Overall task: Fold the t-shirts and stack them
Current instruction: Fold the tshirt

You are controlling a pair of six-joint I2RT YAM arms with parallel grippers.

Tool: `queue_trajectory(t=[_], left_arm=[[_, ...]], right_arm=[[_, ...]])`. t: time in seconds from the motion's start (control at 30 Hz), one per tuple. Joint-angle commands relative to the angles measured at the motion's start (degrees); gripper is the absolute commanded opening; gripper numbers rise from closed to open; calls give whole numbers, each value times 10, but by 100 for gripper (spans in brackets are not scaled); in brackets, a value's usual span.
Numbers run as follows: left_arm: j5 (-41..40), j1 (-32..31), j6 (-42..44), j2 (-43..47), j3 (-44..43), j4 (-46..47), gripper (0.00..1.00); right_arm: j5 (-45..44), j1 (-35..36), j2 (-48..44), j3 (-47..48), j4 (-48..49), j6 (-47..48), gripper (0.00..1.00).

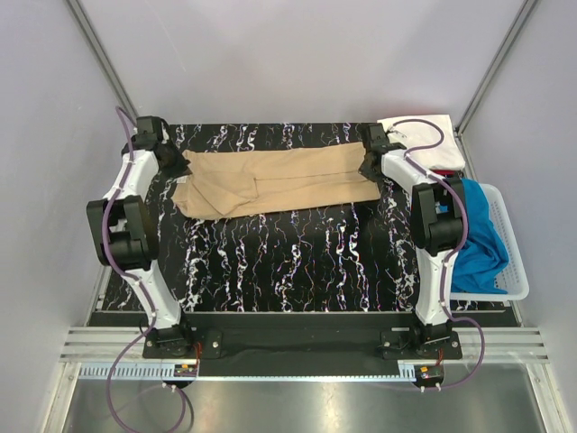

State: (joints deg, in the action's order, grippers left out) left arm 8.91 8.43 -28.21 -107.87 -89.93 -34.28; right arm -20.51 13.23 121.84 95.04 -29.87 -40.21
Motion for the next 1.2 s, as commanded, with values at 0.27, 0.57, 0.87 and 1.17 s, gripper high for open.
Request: queue_trajectory(t=[0.27, 0.57, 0.87, 1.17], left_arm=[[-1, 5, 19, -84, -138, -49, 0], [-5, 10, 27, -116, -190, -63, 0], [31, 12, 41, -165, -236, -66, 0], [36, 15, 41, -203, -278, -67, 0]], right_arm=[[-16, -18, 29, 52, -5, 14, 0], [-8, -22, 46, 78, -5, 21, 0], [1, -22, 76, 115, -7, 44, 0], [-4, -22, 89, 130, -8, 53, 0]])
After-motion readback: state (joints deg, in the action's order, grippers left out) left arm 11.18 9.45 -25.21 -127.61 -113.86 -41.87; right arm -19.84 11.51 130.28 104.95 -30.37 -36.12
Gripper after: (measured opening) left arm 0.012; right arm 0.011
